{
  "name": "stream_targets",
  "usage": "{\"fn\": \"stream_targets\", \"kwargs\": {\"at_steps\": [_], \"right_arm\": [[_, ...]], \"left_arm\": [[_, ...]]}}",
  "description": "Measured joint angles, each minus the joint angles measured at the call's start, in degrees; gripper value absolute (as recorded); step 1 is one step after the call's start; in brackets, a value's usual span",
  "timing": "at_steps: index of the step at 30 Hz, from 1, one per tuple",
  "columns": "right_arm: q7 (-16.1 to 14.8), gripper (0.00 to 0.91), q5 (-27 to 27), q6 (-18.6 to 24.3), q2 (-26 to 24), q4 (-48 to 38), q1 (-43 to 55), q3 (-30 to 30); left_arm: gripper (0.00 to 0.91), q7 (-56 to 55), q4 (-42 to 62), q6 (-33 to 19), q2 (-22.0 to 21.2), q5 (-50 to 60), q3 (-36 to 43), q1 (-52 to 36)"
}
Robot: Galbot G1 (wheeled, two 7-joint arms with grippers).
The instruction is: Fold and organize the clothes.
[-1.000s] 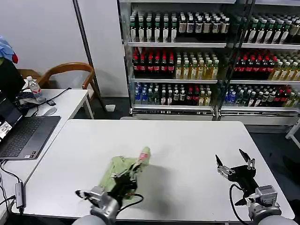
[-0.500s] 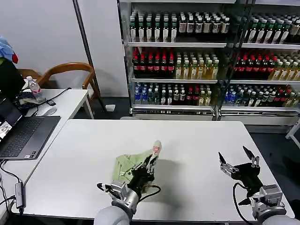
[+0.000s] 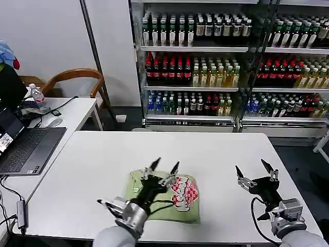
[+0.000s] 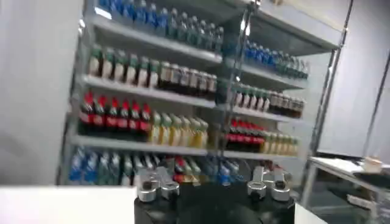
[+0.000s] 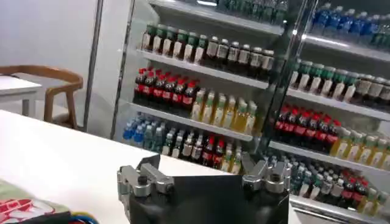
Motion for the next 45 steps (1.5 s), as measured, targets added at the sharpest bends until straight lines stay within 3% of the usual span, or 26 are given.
{"fn": "stream_targets", "kwargs": {"at_steps": [8,17,28,45], "right_arm": [[-1.17,0.907,-1.19,2.88,2.87,-4.44,4.14,-5.13],[-4.27,0.907,-5.11,4.76,6.53,-9.08,9.33,-18.25],[-10.33,0.907,-10.00,5.19,5.98,-12.72,11.49,-28.61],[-11.17,0.907,-6.97,2.25,4.75,-19.97,17.60,-32.97]], "left_arm": [[0.907,3.41,3.28,-5.71,4.76,3.21,-15.67,3.02],[0.907,5.12,5.64,-7.78,5.96,2.28,-28.10,8.00],[0.907,5.49,5.33,-7.04,5.73,-0.78,-34.57,10.40],[0.907,5.84,4.71,-5.39,5.17,-2.33,-36.15,11.17]]}}
